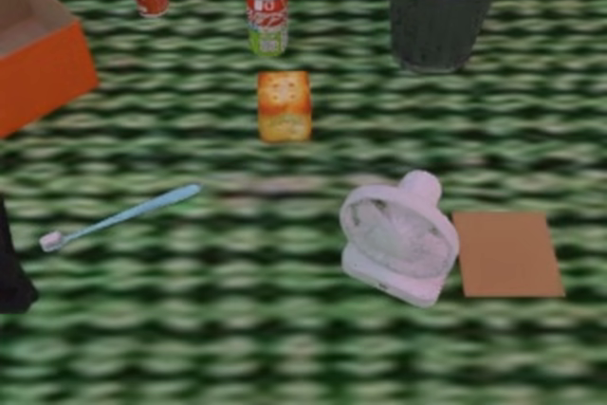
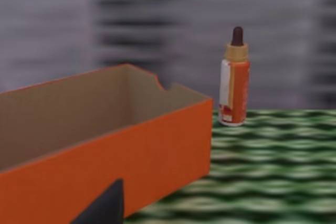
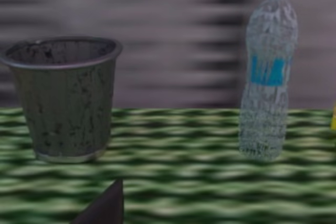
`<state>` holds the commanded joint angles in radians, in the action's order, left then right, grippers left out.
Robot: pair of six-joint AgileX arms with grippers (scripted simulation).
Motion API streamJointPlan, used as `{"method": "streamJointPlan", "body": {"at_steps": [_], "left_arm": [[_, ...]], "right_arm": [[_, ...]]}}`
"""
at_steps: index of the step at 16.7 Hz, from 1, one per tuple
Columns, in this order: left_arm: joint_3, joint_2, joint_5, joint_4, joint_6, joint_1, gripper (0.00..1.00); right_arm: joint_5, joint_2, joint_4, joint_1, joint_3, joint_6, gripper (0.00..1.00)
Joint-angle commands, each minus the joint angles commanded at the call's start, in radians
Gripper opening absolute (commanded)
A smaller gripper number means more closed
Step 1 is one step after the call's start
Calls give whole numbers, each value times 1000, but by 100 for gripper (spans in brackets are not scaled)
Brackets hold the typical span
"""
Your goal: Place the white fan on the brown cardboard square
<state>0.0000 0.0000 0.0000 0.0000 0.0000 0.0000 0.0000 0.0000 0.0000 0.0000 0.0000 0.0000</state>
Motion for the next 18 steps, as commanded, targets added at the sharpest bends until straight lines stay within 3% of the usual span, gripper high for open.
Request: {"method": "streamJointPlan", "body": {"at_steps": [4, 8, 18], "left_arm": [[0, 0, 0, 0, 0, 0, 100], [0, 0, 0, 0, 0, 0, 100], [0, 0, 0, 0, 0, 0, 100]], "right_arm": [[-2, 31, -30, 15, 30, -8, 100], [-4, 219, -194, 95, 217, -52, 100], [-1, 1195, -895, 419, 1124, -230, 100]]}}
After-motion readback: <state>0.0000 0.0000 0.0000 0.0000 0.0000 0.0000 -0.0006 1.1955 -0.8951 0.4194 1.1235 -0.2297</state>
